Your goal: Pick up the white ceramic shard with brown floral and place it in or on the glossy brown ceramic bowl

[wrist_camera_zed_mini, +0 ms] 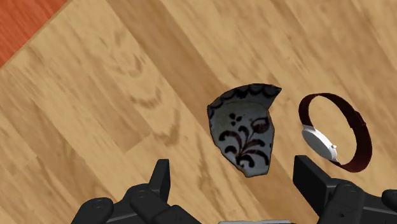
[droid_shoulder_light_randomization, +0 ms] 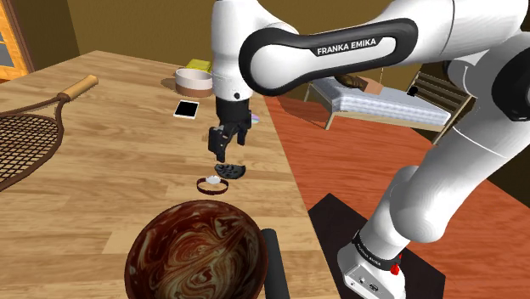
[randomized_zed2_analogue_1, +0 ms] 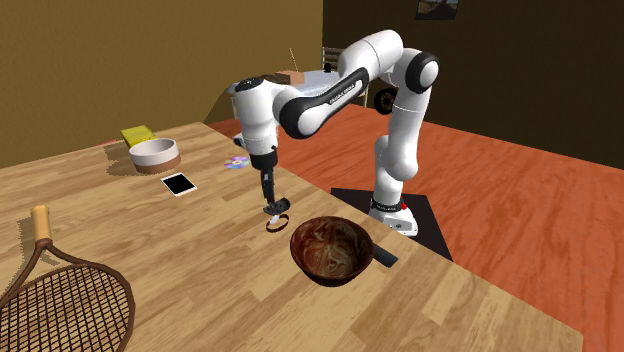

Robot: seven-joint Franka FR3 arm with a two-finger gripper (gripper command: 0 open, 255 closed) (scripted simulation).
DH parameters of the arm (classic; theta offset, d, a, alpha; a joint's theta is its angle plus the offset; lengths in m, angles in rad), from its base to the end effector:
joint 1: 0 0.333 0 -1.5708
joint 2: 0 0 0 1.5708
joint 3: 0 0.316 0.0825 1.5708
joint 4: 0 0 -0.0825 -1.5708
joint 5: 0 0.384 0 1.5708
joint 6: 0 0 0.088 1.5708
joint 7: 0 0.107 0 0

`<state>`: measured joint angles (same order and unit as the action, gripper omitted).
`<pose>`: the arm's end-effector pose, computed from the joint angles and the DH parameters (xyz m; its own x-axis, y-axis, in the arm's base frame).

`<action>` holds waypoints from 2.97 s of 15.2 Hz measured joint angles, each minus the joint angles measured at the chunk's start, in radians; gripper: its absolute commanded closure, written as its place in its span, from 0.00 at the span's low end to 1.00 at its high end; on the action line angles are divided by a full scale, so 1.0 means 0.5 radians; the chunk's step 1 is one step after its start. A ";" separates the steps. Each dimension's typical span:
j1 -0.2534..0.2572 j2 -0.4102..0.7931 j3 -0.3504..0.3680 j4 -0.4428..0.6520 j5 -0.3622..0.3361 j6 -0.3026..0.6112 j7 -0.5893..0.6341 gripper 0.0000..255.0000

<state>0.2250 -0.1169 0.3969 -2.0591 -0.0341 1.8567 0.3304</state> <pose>0.4152 0.3007 0.4753 0.9549 0.2899 -0.0649 0.2953 -0.9498 0.1033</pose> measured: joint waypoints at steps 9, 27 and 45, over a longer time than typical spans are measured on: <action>0.020 0.094 0.031 -0.113 -0.025 0.181 0.046 0.00; 0.021 0.093 0.032 -0.112 -0.026 0.190 0.046 1.00; 0.116 -0.120 0.184 -0.261 -0.170 0.178 0.323 0.00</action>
<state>0.2831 -0.1767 0.4891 -2.1897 -0.1192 1.9459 0.4920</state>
